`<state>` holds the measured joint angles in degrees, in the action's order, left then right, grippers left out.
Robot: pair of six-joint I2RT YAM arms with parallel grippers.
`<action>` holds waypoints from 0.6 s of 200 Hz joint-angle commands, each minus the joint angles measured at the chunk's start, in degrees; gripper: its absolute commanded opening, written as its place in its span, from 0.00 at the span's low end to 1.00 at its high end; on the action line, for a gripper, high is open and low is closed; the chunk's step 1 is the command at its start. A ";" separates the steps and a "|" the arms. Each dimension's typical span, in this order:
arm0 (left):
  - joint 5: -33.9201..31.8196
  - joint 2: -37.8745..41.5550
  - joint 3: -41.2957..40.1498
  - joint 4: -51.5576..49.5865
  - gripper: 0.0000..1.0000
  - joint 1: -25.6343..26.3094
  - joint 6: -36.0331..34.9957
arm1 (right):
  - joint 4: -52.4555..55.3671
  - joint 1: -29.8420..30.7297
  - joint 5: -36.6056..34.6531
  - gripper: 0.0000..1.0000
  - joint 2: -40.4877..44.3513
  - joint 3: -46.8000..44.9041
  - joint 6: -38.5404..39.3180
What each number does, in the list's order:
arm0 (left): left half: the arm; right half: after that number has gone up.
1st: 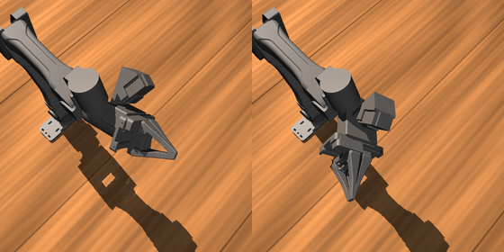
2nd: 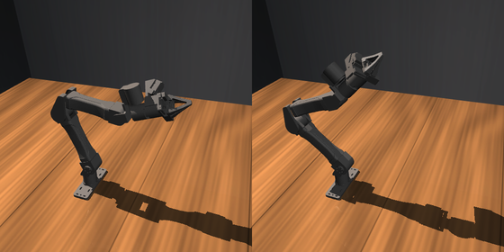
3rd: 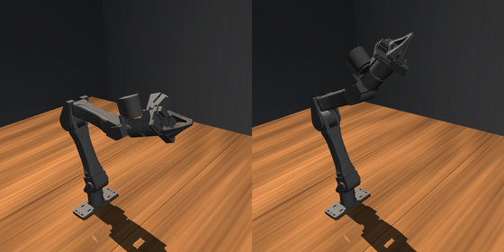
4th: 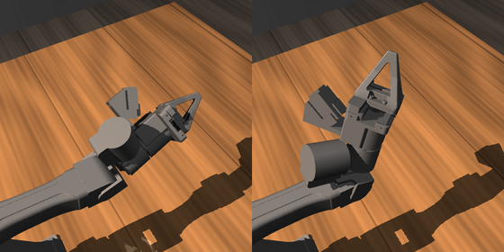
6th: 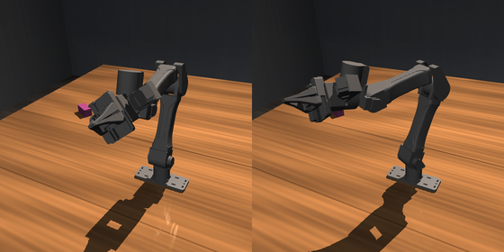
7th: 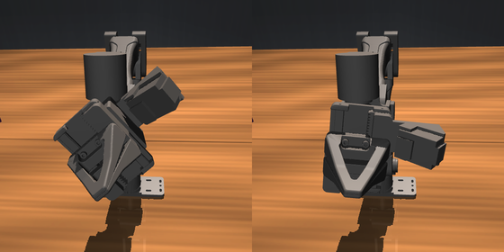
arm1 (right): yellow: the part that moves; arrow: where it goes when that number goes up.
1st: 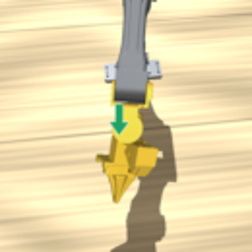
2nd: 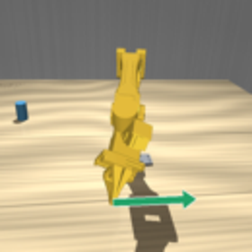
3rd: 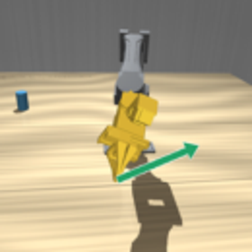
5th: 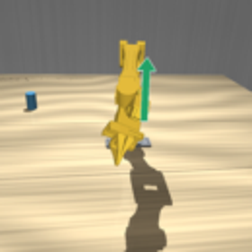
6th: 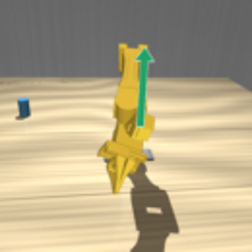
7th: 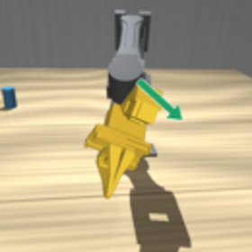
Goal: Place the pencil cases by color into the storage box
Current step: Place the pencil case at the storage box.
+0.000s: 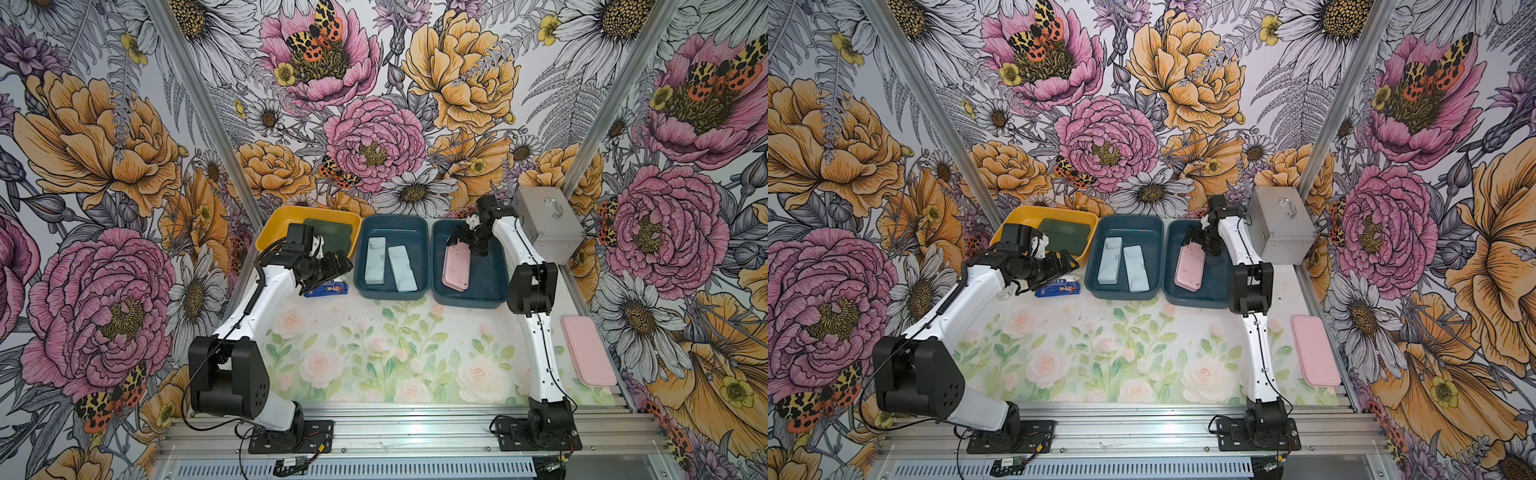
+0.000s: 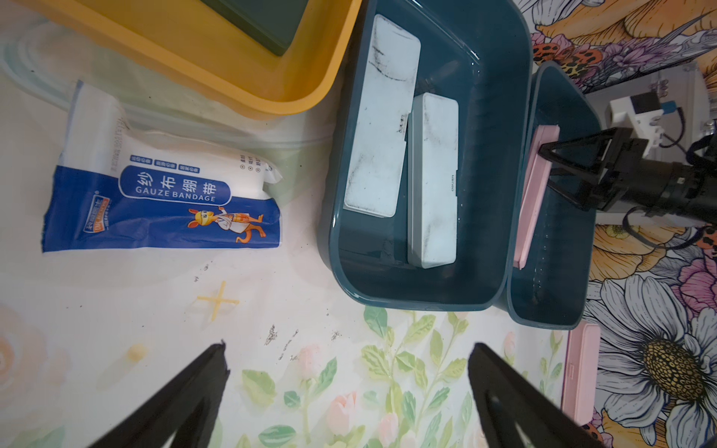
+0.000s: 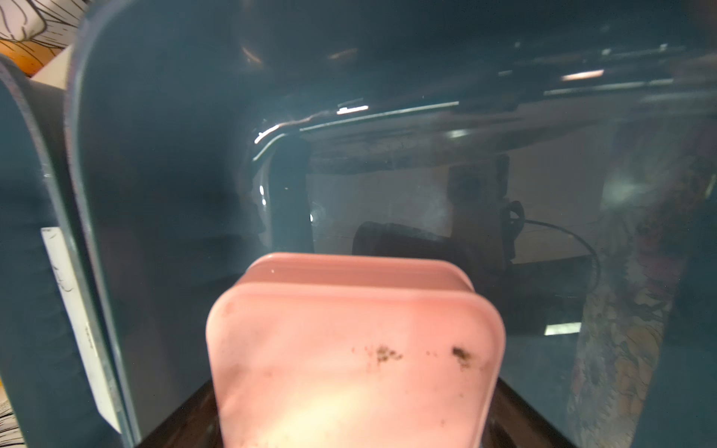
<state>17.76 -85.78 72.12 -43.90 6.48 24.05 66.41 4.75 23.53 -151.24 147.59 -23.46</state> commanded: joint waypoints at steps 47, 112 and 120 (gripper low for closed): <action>-1.71 -0.47 0.83 -0.13 0.99 1.37 1.02 | -4.73 0.25 5.76 0.99 -1.12 2.68 -1.97; -1.42 -1.11 1.99 -0.15 0.99 2.42 0.82 | -6.55 -0.02 0.78 0.99 4.13 0.39 1.20; -1.20 -1.07 2.17 -0.08 0.99 2.59 0.82 | -6.56 0.14 -0.09 0.99 5.38 -0.29 2.21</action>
<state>17.15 -86.02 72.16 -43.90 8.40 24.25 61.34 4.80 26.65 -152.07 148.33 -24.21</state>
